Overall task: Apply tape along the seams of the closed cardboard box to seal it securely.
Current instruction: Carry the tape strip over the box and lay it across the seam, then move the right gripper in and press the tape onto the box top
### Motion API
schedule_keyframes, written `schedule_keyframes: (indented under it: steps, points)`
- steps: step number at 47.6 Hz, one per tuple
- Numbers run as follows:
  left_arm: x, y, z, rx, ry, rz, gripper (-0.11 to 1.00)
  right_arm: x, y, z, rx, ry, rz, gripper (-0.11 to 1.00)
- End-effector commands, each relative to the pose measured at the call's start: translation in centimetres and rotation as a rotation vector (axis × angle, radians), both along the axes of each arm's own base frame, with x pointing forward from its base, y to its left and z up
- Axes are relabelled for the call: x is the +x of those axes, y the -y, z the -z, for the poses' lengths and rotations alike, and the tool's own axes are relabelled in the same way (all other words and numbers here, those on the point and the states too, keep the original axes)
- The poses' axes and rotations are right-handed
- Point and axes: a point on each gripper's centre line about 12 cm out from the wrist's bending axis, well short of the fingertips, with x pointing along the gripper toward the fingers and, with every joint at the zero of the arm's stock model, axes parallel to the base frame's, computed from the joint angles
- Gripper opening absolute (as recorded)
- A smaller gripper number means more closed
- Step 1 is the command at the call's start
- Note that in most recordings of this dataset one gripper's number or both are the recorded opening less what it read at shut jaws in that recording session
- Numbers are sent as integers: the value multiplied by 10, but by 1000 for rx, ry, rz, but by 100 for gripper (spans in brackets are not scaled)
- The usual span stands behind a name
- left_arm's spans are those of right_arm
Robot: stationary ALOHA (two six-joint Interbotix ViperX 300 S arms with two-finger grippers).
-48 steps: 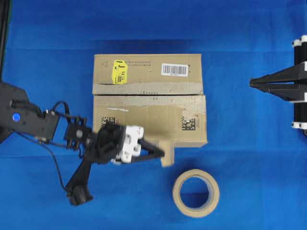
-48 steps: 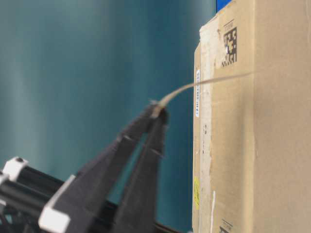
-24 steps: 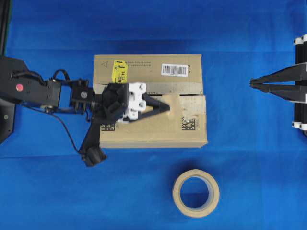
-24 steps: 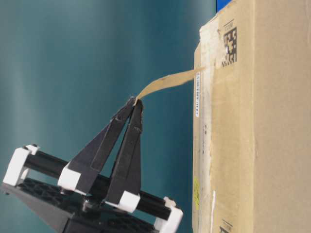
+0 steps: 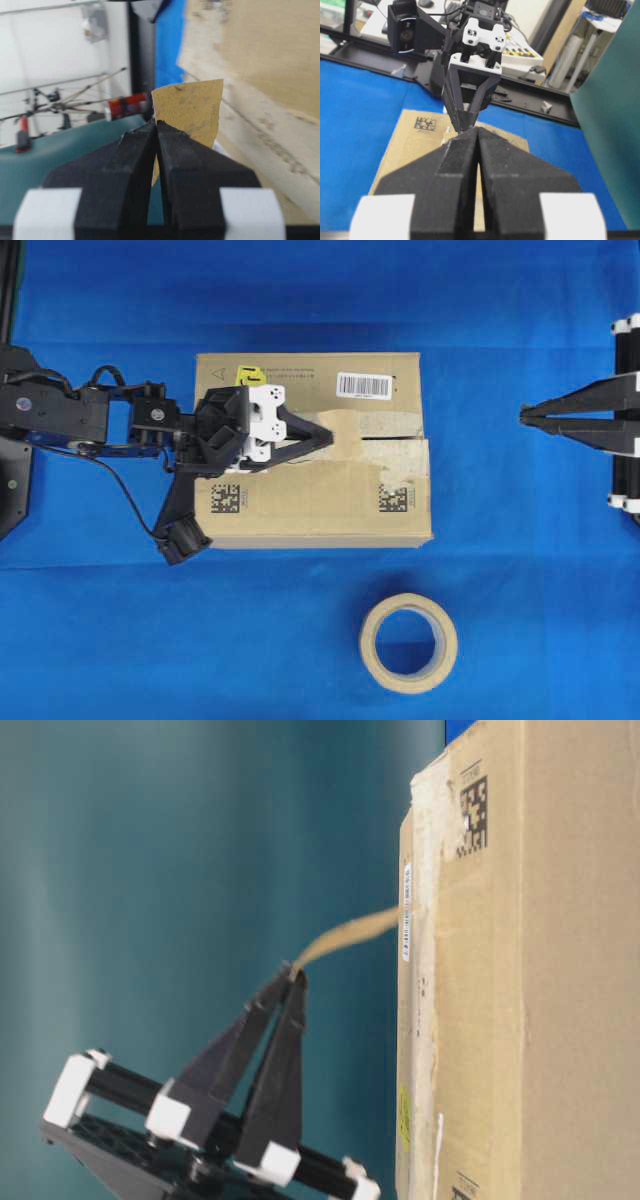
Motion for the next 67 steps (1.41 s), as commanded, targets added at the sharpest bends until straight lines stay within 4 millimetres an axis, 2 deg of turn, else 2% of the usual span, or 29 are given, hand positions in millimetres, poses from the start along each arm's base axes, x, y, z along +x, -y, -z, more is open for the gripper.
schedule_keyframes:
  steps: [1, 15, 42, 58, 61, 67]
  points:
    - [-5, 0, -6, -4, -3, -1, 2, 3, 0, -10, 2, 26, 1, 0]
    - [-15, 0, 11, -9, -158, 0, 2, 7, 0, -5, 2, 9, -2, 0]
    - [-21, 1, 20, -11, -241, 3, 2, 14, 0, 2, 22, -24, -3, 0]
    - [-17, -1, 18, -10, -242, 0, 2, 37, 1, 9, 68, -48, 4, 1]
    - [-17, -2, 18, -10, -242, -2, 2, 46, 1, 9, 74, -51, 5, 13]
    - [-16, -2, 18, -12, -241, -3, 2, 65, 3, 10, 86, -65, 14, 51]
